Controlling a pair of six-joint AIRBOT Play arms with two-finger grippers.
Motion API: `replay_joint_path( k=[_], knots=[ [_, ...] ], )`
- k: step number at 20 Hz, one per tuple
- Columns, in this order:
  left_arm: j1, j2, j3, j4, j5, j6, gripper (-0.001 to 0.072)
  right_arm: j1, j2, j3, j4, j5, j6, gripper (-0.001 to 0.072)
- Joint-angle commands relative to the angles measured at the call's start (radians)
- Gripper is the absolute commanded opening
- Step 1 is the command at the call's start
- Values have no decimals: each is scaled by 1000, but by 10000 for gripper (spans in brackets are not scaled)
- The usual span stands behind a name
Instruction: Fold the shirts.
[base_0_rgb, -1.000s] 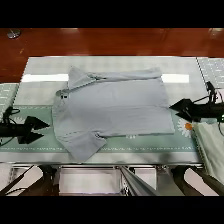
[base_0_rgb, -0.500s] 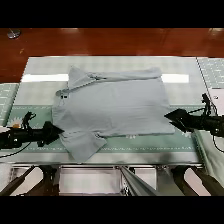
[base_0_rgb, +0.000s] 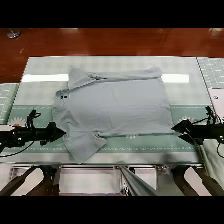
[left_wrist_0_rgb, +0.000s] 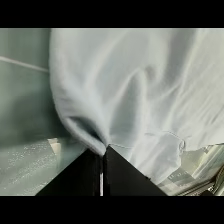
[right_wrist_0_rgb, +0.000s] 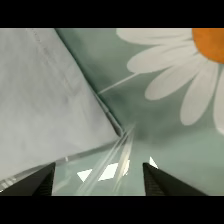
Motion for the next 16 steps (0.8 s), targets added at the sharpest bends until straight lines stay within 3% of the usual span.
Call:
replay_joint_path(
  k=[1, 8, 9, 10, 11, 14, 16],
  knots=[
    [-3, 1, 0, -6, 1, 6, 40, -3, 0, -9, 35, -55, 10, 627],
    [-3, 1, 0, -6, 6, 5, 41, 185, -198, 39, 191, -187, -12, 621],
    [-3, 1, 0, -6, 6, 6, 40, 223, -235, 63, 198, -206, -1, 572],
    [-3, 1, 0, -7, 6, 5, 41, 249, -268, 93, 197, -203, 0, 249],
    [-3, 2, 3, -15, 5, 6, 41, 277, -291, 131, 202, -188, -30, 22],
    [-3, 18, 105, -119, -33, 24, 41, 311, -297, 321, 196, -104, -38, 21],
    [-5, 56, 275, -283, -61, 83, 40, 311, -295, 555, 182, -9, -28, 20]
  ],
)
